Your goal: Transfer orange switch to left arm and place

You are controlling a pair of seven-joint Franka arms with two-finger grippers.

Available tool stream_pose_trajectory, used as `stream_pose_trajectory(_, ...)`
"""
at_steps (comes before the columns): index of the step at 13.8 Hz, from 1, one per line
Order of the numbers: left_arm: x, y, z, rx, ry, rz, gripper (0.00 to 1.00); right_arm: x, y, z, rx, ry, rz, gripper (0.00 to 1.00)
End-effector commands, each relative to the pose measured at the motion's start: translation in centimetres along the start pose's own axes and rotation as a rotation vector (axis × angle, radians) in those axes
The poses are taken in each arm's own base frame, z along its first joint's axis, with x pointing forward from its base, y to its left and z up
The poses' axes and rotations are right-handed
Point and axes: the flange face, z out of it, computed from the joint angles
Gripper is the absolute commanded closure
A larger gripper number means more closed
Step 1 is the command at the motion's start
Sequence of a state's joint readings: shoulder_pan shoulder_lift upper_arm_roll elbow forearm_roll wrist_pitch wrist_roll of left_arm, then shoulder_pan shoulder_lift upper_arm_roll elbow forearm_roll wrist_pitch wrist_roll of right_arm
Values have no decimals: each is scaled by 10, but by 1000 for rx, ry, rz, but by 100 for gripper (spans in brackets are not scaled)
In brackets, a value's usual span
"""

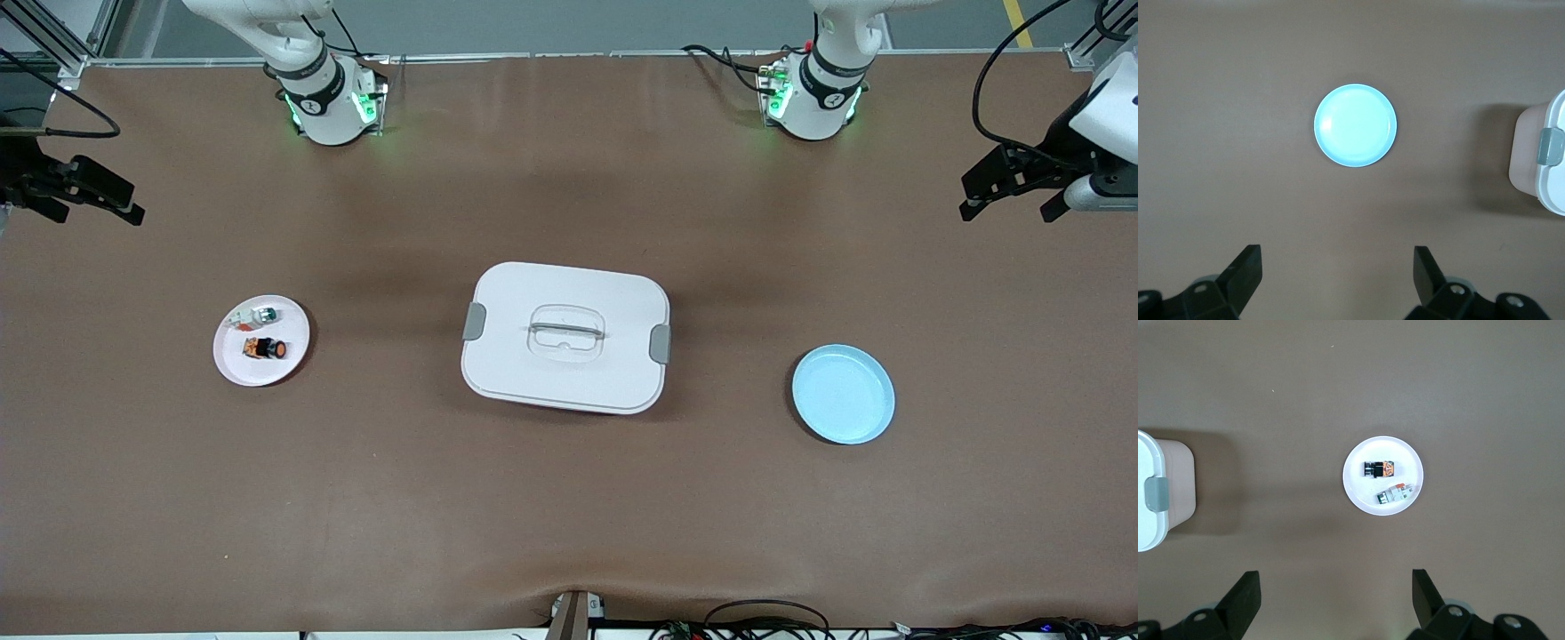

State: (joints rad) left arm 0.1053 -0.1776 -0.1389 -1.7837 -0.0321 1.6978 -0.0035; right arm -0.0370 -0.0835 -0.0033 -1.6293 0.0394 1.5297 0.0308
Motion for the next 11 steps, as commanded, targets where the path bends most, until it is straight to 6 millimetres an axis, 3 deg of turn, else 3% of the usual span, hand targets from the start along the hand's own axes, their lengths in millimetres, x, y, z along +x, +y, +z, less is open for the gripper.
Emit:
stream_pose_trajectory(1, 2, -1, -6, -9, -6, -24, 0, -7, -2, -5, 11, 12, 14, 0)
stream_pose_trajectory(11, 6, 0, -10, -8, 5, -25, 0, -7, -2, -3, 5, 5, 11, 0)
